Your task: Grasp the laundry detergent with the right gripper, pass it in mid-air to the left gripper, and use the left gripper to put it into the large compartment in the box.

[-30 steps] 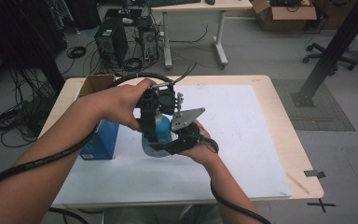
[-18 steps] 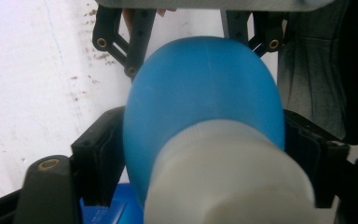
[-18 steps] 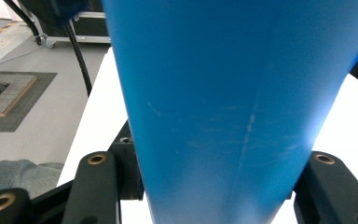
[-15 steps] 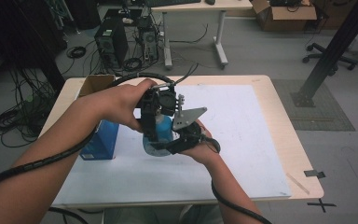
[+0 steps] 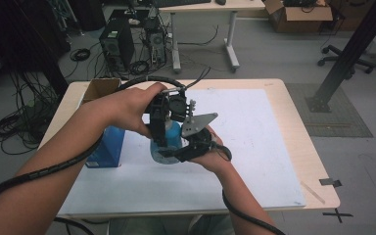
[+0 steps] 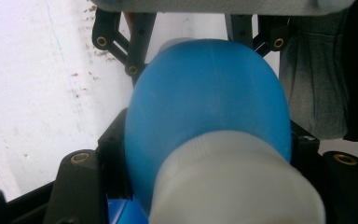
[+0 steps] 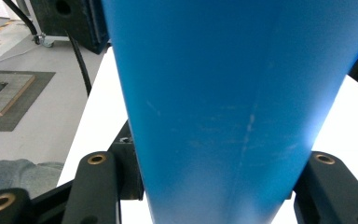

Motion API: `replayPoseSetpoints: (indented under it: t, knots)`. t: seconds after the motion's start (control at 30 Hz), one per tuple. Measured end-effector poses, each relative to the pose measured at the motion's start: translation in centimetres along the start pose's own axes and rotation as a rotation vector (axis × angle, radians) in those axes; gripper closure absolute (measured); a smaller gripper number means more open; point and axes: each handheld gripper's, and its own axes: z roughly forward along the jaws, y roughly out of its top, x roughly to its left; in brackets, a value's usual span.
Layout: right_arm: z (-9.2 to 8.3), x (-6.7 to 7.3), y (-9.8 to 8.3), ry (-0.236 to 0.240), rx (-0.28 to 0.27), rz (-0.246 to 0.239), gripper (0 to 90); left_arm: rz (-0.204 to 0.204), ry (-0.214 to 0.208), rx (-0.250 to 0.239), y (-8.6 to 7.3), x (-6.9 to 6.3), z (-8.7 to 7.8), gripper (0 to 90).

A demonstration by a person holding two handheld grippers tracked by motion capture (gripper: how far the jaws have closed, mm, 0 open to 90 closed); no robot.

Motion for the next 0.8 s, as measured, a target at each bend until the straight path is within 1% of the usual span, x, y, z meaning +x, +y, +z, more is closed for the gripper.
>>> replayPoseSetpoints:
  t: [0.13, 0.33, 0.37, 0.43, 0.63, 0.67, 0.73, 0.8]
  knots:
    - [-0.1, 0.0, 0.0, -0.002, -0.007, 0.0, 45.2, -0.002, -0.003, -0.006, 0.0, 0.0, -0.2, 37.6]
    - [-0.2, -0.1, 0.2, -0.001, -0.02, 0.0, 45.1, -0.008, 0.009, -0.01, 0.0, 0.0, -0.4, 38.0]
    - [-0.2, -0.1, 0.2, -0.001, -0.02, 0.0, 45.1, -0.011, 0.006, 0.003, 0.1, 0.0, -0.5, 38.0]
    - [-0.2, -0.1, 0.2, 0.0, -0.027, -0.004, 44.9, -0.013, 0.008, 0.003, 0.1, -0.1, -0.6, 38.1]
    - [-0.4, -0.1, 0.2, 0.011, -0.051, 0.001, 43.7, -0.019, 0.008, -0.003, 0.2, -0.2, -0.9, 38.2]
    - [-0.5, -0.1, 0.2, 0.01, -0.052, 0.005, 43.6, -0.021, 0.01, -0.01, 0.2, -0.2, -1.0, 38.2]
    - [-0.5, -0.1, 0.2, 0.007, -0.052, 0.004, 43.4, -0.023, 0.006, -0.005, 0.2, -0.1, -1.0, 38.2]
    - [-0.5, 0.0, 0.2, 0.009, -0.059, 0.018, 42.9, -0.024, 0.007, -0.003, 0.2, -0.1, -1.1, 38.2]
